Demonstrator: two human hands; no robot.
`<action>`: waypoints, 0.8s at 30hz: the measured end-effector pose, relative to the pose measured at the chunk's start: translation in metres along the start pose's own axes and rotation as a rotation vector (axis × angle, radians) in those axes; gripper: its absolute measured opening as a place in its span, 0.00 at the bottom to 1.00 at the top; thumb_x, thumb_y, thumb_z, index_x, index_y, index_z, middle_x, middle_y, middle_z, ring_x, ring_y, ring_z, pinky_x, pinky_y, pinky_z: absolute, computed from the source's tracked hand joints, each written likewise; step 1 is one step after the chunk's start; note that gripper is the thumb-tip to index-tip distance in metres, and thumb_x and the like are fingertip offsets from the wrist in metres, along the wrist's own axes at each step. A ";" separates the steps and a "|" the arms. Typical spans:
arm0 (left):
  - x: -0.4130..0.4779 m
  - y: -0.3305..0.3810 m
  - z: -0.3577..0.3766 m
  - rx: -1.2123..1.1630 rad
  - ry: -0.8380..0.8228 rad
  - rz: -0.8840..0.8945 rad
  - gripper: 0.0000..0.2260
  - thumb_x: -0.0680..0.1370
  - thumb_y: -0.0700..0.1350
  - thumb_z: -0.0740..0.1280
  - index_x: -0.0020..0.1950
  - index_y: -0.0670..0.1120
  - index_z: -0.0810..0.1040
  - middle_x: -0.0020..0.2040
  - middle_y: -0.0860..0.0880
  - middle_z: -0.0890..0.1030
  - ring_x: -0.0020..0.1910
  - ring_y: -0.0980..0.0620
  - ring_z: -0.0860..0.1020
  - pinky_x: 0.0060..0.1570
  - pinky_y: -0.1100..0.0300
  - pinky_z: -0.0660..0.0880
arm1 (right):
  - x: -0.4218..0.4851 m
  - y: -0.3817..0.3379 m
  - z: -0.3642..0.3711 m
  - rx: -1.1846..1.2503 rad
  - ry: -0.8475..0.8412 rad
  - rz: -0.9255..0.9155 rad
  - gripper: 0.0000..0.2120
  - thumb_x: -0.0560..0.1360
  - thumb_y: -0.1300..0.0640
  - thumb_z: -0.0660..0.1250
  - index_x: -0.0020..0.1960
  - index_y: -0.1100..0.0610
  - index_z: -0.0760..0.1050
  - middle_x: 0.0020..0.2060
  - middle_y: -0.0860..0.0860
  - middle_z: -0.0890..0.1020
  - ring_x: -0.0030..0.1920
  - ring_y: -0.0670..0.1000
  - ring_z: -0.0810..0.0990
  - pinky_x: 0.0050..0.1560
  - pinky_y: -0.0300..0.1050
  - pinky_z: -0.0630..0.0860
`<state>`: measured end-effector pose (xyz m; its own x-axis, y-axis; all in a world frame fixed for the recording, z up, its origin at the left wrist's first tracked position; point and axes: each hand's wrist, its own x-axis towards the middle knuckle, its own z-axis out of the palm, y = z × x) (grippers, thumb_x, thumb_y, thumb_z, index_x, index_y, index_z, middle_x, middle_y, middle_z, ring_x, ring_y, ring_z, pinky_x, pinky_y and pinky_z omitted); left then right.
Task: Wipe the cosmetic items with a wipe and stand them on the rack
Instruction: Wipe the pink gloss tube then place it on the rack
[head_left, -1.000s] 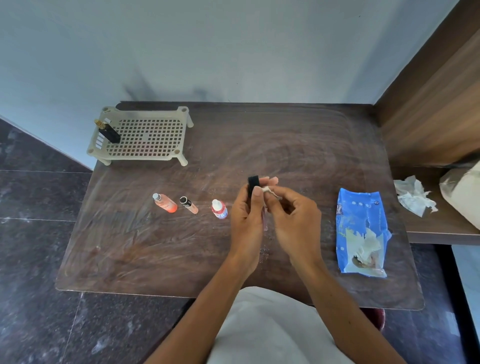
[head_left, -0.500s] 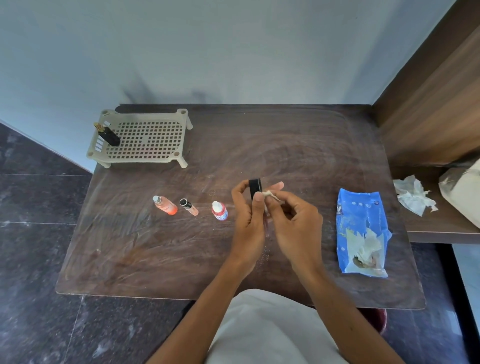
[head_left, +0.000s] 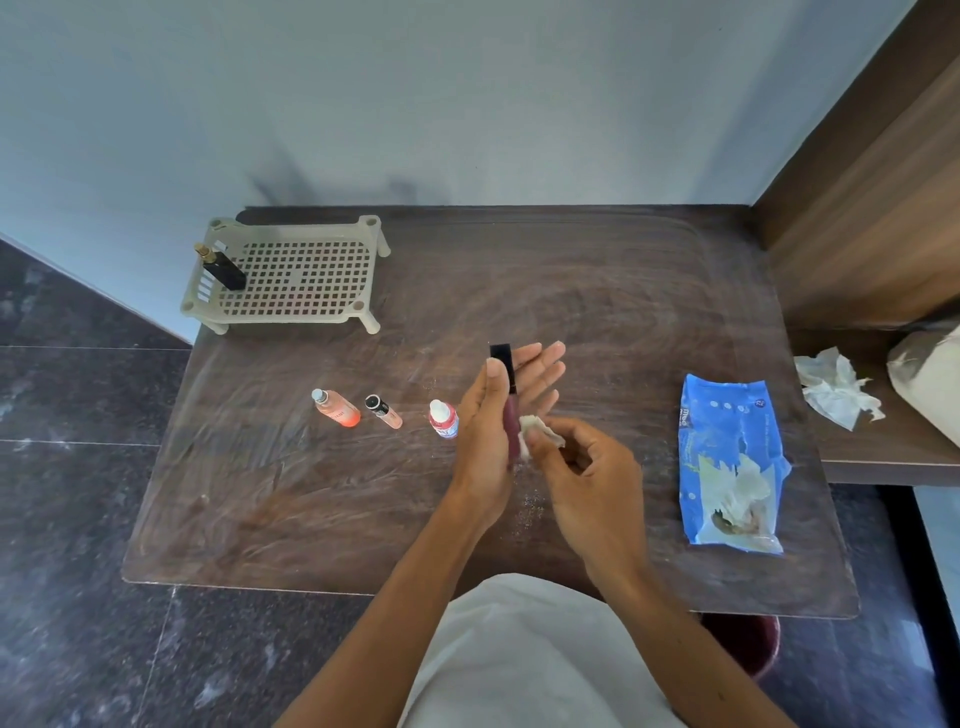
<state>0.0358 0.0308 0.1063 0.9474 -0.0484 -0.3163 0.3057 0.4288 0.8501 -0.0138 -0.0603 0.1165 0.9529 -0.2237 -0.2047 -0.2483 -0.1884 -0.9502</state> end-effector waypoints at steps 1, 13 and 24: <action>-0.001 -0.002 -0.001 -0.011 -0.023 -0.019 0.23 0.86 0.51 0.49 0.70 0.36 0.71 0.67 0.41 0.79 0.67 0.45 0.78 0.69 0.47 0.72 | 0.001 0.000 0.000 -0.002 0.022 -0.005 0.05 0.78 0.52 0.69 0.48 0.41 0.80 0.39 0.35 0.84 0.43 0.38 0.83 0.43 0.28 0.75; -0.006 -0.007 0.001 -0.067 -0.089 -0.145 0.24 0.83 0.57 0.55 0.71 0.44 0.72 0.64 0.47 0.81 0.64 0.49 0.79 0.61 0.51 0.78 | 0.036 -0.026 0.004 -0.046 0.130 -0.148 0.06 0.78 0.55 0.70 0.53 0.51 0.85 0.41 0.41 0.86 0.41 0.40 0.84 0.43 0.32 0.79; -0.004 -0.006 0.006 -0.069 -0.093 -0.180 0.27 0.82 0.57 0.53 0.74 0.40 0.68 0.71 0.45 0.76 0.70 0.46 0.75 0.71 0.47 0.69 | 0.013 -0.005 -0.003 -0.152 0.161 -0.184 0.07 0.77 0.57 0.71 0.54 0.51 0.85 0.42 0.40 0.85 0.44 0.39 0.83 0.44 0.27 0.75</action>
<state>0.0310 0.0233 0.1045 0.8838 -0.2116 -0.4172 0.4665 0.4662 0.7517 -0.0005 -0.0650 0.1197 0.9475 -0.3192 0.0193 -0.1088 -0.3784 -0.9192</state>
